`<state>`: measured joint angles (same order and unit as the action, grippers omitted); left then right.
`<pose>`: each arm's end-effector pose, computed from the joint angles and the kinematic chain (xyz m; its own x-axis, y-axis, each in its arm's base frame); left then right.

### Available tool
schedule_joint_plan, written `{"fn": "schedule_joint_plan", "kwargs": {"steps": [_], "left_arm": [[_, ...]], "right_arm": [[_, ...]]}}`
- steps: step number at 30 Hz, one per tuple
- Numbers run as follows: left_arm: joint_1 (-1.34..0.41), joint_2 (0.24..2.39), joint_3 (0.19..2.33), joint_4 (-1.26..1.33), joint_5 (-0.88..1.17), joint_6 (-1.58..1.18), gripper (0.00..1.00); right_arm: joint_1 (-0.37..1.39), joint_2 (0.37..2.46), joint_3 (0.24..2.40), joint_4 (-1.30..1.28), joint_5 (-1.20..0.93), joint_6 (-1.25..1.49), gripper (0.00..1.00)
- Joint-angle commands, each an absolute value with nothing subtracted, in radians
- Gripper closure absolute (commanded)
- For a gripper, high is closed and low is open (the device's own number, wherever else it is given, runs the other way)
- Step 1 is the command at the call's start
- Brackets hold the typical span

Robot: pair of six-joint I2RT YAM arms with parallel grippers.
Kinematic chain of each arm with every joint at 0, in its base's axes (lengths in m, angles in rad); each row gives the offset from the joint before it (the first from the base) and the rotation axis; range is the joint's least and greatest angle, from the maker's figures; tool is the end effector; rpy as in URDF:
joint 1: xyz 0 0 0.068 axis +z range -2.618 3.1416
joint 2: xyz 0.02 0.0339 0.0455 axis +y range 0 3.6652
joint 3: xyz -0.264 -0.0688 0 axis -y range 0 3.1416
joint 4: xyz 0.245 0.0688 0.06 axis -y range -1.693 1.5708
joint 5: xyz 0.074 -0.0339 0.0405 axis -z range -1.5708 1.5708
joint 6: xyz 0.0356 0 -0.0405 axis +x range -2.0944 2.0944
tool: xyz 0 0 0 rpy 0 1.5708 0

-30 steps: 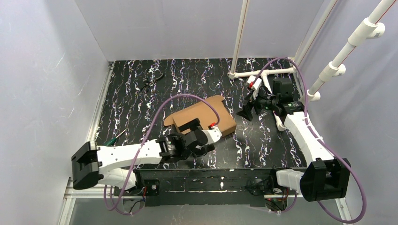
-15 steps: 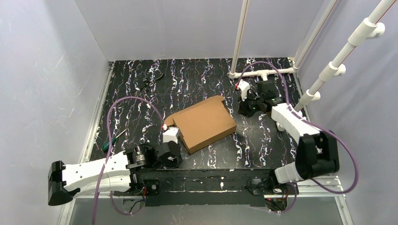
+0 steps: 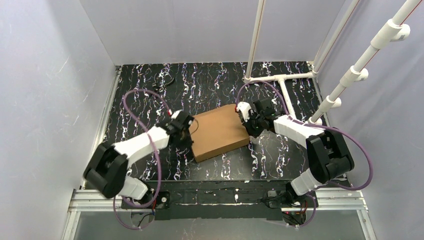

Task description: Fold the paper box

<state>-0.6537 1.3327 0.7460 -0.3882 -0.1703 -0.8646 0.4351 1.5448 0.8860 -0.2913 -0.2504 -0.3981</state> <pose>0.2071 -0.1510 0.1941 -0.8249 -0.3126 -0.4709 -0.1600 0.9282 -0.3360 0.2744 0.1373 0.1866 -0.4710 -0.6331 -0.6143 -0.7829 0.6209 -0.0397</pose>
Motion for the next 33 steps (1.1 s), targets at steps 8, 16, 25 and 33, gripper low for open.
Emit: {"fn": "schedule_joint_plan", "kwargs": {"steps": [8, 16, 25, 33], "left_arm": [[-0.497, 1.793, 1.362, -0.456, 0.133, -0.502, 0.83], [-0.431, 1.823, 1.559, -0.618, -0.325, -0.451, 0.75], [-0.286, 1.370, 1.169, -0.456, 0.031, -0.484, 0.45], [-0.341, 1.073, 0.646, -0.249, 0.225, -0.889, 0.91]], "right_arm": [[0.704, 1.462, 0.822, -0.311, -0.392, -0.464, 0.99], [0.766, 1.442, 0.869, -0.460, -0.402, -0.601, 0.78], [0.563, 1.135, 0.871, -0.562, -0.473, -0.715, 0.66], [0.480, 1.341, 0.887, -0.171, 0.028, -0.387, 0.99]]}}
